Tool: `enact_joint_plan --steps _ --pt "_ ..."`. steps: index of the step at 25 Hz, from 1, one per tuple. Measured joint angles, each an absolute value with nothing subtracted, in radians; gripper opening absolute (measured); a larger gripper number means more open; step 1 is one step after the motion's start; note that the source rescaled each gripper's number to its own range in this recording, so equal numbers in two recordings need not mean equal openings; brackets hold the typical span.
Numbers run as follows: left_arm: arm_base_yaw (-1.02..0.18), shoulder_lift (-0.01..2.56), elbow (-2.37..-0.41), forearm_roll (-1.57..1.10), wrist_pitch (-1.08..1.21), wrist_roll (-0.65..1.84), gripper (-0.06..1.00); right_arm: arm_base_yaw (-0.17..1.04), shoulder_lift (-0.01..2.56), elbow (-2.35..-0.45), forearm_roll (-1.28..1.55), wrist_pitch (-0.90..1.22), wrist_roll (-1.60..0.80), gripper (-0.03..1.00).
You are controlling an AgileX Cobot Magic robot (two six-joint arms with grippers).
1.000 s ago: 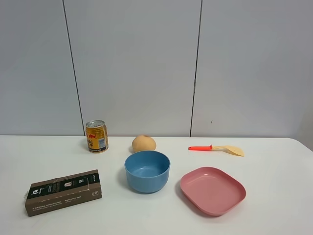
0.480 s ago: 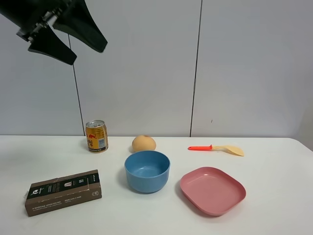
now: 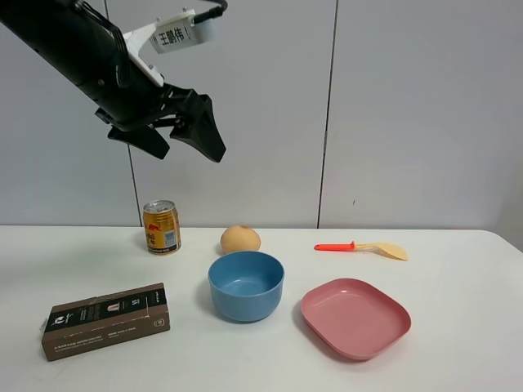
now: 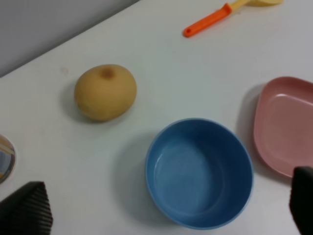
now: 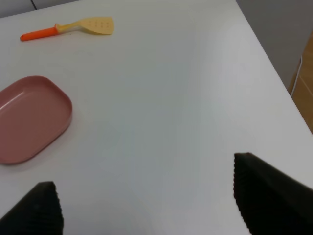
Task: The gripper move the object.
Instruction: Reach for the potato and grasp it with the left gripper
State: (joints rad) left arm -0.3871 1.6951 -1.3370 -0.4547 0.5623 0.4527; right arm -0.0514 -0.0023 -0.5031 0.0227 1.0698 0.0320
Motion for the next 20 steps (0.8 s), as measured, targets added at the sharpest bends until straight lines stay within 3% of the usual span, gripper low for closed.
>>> enact_joint_plan --steps 6,20 --pt "-0.391 1.797 -1.411 -0.412 0.557 0.359 0.99 -0.051 -0.002 -0.503 0.023 1.07 0.032 1.0" --pt "-0.418 2.1 -1.794 -0.323 0.7 0.316 0.99 -0.051 -0.002 -0.503 0.023 1.07 0.032 1.0"
